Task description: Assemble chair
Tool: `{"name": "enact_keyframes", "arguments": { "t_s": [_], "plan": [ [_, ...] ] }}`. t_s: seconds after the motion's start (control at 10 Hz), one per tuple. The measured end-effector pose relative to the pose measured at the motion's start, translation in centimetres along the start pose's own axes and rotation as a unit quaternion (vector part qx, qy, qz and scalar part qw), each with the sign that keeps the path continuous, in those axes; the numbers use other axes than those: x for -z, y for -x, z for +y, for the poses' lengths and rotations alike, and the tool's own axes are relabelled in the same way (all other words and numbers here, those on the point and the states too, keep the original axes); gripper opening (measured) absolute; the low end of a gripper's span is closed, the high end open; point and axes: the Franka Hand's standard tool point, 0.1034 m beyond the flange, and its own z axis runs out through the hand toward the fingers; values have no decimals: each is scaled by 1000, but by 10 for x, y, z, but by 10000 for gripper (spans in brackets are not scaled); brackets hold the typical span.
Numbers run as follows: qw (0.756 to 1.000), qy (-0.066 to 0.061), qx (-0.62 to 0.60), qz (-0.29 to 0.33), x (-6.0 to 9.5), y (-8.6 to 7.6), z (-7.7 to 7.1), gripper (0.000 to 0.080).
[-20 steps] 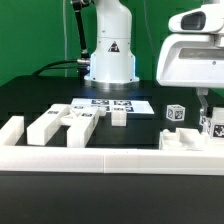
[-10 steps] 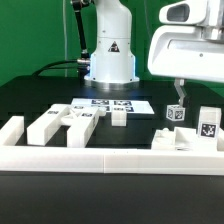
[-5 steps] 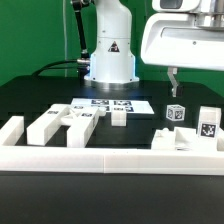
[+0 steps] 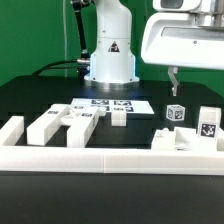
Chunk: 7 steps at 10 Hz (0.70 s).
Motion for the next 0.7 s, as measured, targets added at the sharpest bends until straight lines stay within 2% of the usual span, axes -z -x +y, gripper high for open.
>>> {"name": "enact_keyframes", "arguments": {
  "t_s": [0.2,0.4,0.5,0.7],
  "plan": [
    [1000,-4,23,-4,2,10,43,649],
    [1000,-9,26,-10,-6,10,75,649],
    [1000,-7,19,-13,-10,8,84,649],
    [1000,-7,23,-12,-10,9,79,649]
  ]
}}
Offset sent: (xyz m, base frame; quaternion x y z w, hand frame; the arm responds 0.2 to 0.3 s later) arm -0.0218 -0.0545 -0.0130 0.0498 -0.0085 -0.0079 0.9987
